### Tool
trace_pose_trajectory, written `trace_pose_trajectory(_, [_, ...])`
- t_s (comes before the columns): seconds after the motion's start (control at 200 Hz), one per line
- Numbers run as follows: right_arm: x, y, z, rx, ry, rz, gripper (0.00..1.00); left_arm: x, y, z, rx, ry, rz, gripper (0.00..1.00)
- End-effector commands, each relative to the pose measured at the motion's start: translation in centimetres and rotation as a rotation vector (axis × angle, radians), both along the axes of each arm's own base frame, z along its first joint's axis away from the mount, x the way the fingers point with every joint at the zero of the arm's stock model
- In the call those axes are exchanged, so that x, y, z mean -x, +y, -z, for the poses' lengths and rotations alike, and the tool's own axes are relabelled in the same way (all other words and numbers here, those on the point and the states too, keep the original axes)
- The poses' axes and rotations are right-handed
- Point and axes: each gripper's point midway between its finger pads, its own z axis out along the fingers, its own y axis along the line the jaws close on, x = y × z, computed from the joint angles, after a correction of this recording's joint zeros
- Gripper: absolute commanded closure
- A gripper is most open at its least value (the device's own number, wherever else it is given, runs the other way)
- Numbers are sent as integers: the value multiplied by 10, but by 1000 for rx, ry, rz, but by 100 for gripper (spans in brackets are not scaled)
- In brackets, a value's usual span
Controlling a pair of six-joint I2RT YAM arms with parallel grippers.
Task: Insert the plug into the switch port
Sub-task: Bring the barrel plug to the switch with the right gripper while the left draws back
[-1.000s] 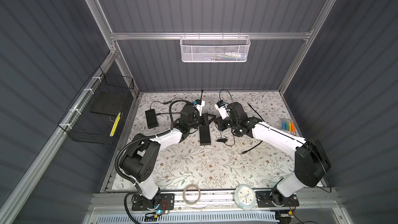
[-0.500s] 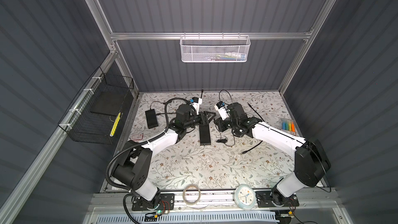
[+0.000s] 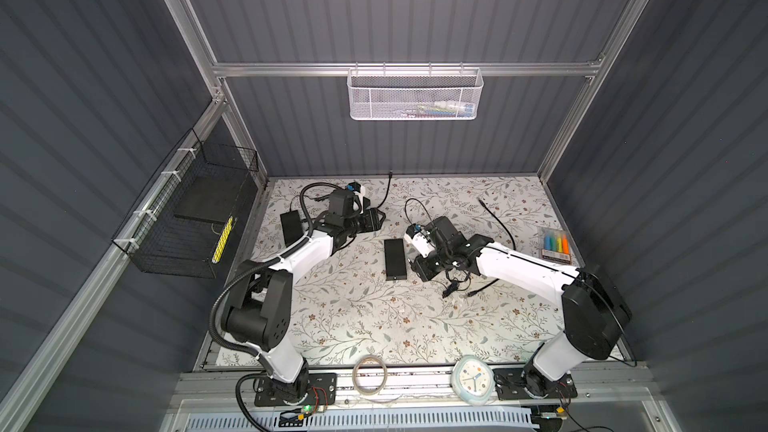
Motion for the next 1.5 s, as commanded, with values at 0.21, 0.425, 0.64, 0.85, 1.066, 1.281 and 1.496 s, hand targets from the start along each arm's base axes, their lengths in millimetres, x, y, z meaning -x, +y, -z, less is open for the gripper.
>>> trace_pose_trajectory(0.21, [45,17,59,63,208,-39,100,-31,-26,58,-94,69,87,38])
trace_pose_trajectory(0.425, [35,19,79,120,208,-30,100,-40,-50,64,-89,70,156,38])
trace_pose_trajectory(0.64, [20,17,84,145,186,-23,100,-38,-57,78,-91,95,185,38])
trace_pose_trajectory(0.85, [4,3,85,172,163,10,100,-31,-60,84,-84,115,224,38])
trace_pose_trajectory(1.066, [-10,-7,78,178,134,37,100,-22,-57,89,-90,144,231,39])
trace_pose_trajectory(1.281, [-21,-12,73,175,112,52,100,-5,-42,97,-132,176,217,39])
trace_pose_trajectory(1.496, [-28,-16,68,180,90,59,100,0,-21,92,-173,180,162,39])
